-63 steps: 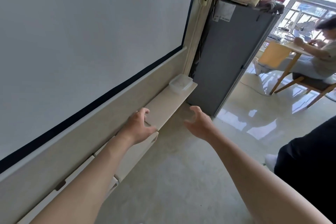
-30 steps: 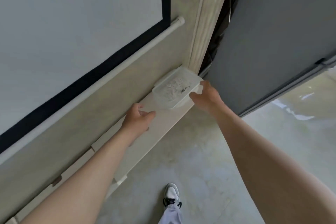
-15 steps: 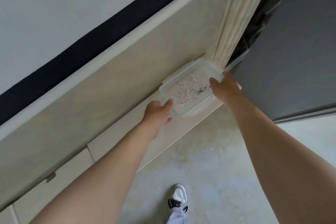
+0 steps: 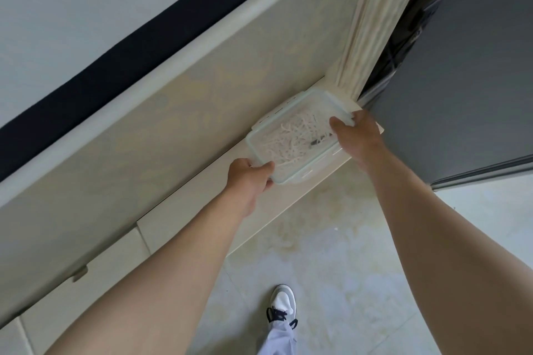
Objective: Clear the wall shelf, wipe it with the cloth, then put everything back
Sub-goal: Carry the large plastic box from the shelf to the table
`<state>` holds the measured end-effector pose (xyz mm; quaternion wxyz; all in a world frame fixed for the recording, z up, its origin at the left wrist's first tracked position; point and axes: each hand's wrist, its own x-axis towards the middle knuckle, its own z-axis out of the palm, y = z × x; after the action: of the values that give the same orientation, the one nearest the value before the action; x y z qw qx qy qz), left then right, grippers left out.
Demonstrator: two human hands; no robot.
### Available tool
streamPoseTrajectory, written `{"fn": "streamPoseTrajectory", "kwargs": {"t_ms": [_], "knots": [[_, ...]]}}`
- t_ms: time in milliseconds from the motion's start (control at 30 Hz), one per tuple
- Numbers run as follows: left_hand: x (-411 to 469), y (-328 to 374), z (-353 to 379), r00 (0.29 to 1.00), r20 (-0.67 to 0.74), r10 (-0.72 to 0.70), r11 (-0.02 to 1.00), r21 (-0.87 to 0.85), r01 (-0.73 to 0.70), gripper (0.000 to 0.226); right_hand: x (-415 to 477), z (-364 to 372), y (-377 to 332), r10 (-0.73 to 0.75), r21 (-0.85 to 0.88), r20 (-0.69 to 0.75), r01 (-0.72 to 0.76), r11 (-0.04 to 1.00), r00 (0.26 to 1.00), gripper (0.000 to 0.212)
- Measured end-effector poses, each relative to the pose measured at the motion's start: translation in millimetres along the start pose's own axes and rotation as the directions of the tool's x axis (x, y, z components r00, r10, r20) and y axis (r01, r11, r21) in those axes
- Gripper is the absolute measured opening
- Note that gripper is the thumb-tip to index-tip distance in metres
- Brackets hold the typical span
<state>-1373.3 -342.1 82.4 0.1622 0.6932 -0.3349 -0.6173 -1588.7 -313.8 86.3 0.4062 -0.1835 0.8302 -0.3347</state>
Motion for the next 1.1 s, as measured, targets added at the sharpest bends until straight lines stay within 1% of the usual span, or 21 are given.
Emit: {"fn": "streamPoseTrajectory", "kwargs": {"t_ms": [100, 200, 400, 533, 667, 800, 900, 1000, 1100], "knots": [[-8, -7, -12, 1.000, -0.012, 0.006, 1.000, -0.011, -0.007, 0.018, -16, 2, 4, 0.006, 0.038, -0.009, -0.005, 0.999, 1.000, 0.051], [-20, -13, -32, 1.000, -0.021, 0.003, 1.000, -0.025, -0.004, 0.027, -41, 7, 6, 0.009, 0.133, -0.019, -0.007, 0.991, 1.000, 0.045], [-65, -16, -83, 1.000, 0.008, 0.022, 0.996, -0.092, -0.021, 0.038, -101, 9, -2, 0.047, 0.406, 0.080, -0.076, 0.911, 0.996, 0.041], [-106, -14, -128, 0.996, 0.068, 0.061, 0.987, -0.151, -0.050, 0.038, -157, 11, -18, -0.003, 0.489, 0.125, -0.059, 0.870, 0.992, 0.040], [-148, -14, -180, 0.987, 0.105, 0.117, 0.973, -0.212, -0.093, 0.034, -226, 20, -36, -0.080, 0.506, 0.168, -0.017, 0.862, 0.983, 0.033], [-192, -22, -242, 0.978, 0.137, 0.159, 0.954, -0.277, -0.116, 0.036, -308, 38, -45, -0.145, 0.513, 0.222, 0.011, 0.858, 0.964, 0.033], [-226, -35, -298, 0.973, 0.140, 0.185, 0.948, -0.287, -0.138, 0.043, -377, 60, -45, -0.178, 0.526, 0.282, 0.004, 0.851, 0.943, 0.038], [-260, -55, -360, 0.957, 0.178, 0.229, 0.947, -0.267, -0.177, 0.053, -441, 85, -43, -0.214, 0.524, 0.354, -0.004, 0.852, 0.910, 0.047], [-291, -76, -427, 0.937, 0.200, 0.286, 0.942, -0.238, -0.236, 0.045, -502, 115, -41, -0.253, 0.462, 0.433, 0.028, 0.887, 0.865, 0.054]]}}
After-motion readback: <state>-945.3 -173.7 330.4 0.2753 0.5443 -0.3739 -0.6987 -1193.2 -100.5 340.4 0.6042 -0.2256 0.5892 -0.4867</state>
